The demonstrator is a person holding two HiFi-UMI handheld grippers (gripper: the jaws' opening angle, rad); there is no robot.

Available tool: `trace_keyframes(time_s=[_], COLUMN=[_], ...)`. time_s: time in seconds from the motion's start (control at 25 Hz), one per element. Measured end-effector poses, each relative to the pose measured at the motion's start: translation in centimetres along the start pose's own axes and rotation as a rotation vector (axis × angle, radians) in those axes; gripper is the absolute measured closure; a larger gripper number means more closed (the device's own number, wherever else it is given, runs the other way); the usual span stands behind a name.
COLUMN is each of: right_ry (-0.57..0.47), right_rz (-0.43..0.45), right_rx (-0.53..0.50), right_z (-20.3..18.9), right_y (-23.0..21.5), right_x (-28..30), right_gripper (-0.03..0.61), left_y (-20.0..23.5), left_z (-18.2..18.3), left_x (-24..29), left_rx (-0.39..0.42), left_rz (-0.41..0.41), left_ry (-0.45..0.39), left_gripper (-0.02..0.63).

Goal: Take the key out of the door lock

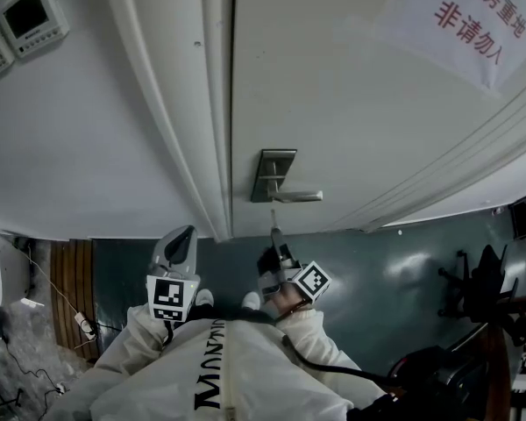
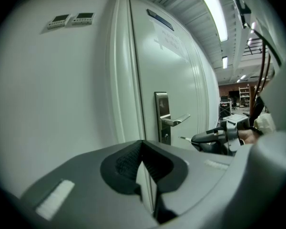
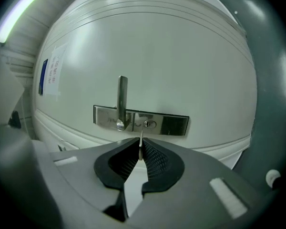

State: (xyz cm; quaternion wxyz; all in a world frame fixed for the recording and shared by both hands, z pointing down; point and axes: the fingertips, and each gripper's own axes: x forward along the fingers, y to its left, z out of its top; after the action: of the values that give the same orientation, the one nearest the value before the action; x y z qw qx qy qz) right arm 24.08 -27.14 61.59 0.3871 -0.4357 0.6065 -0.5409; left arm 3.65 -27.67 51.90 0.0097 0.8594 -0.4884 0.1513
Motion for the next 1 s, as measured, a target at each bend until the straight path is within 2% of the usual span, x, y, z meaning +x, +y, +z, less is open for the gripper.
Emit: trace_keyframes(time_s=[0.2, 0.32, 0.52, 0.8, 0.88, 1.0], right_ry=[0.026, 0.030, 0.021, -0.070, -0.091, -0.106], right_rz=[0.003, -0.067, -0.147, -0.302, -0.321, -0.325], right_rx=[-0.208, -0.366, -0.746, -1.272, -1.341, -1.340], right_z=[-0.2, -0.1, 0.3, -0.1, -0.8, -1.9], right_y=[2.3, 2.9, 5.2, 8.9, 9.8, 10.6], right_x=[0.0, -0.5, -1.1, -2.1, -2.3, -2.5], right_gripper=[0.555, 0.555, 0.555, 0.555, 0.555, 0.555], left_y=[0.0, -0.1, -0.1, 0.9, 1.3, 1.6], left_z=[0.0, 0.1, -0.1, 0.2, 0.3, 0.4], left_x=[0.0, 0.1, 0.2, 0.6, 0.7, 0.5], left_rx=[-0.002, -0.004, -0.009, -0.005, -0.003, 0.003], left_rz=[-0.013, -0.020, -0.031, -0.058, -0.070, -0.095], left_ry=[-0.007, -0.012, -0.014, -0.031, -0.038, -0.052], left_gripper=[0.614, 0.614, 0.614, 0.614, 0.614, 0.614])
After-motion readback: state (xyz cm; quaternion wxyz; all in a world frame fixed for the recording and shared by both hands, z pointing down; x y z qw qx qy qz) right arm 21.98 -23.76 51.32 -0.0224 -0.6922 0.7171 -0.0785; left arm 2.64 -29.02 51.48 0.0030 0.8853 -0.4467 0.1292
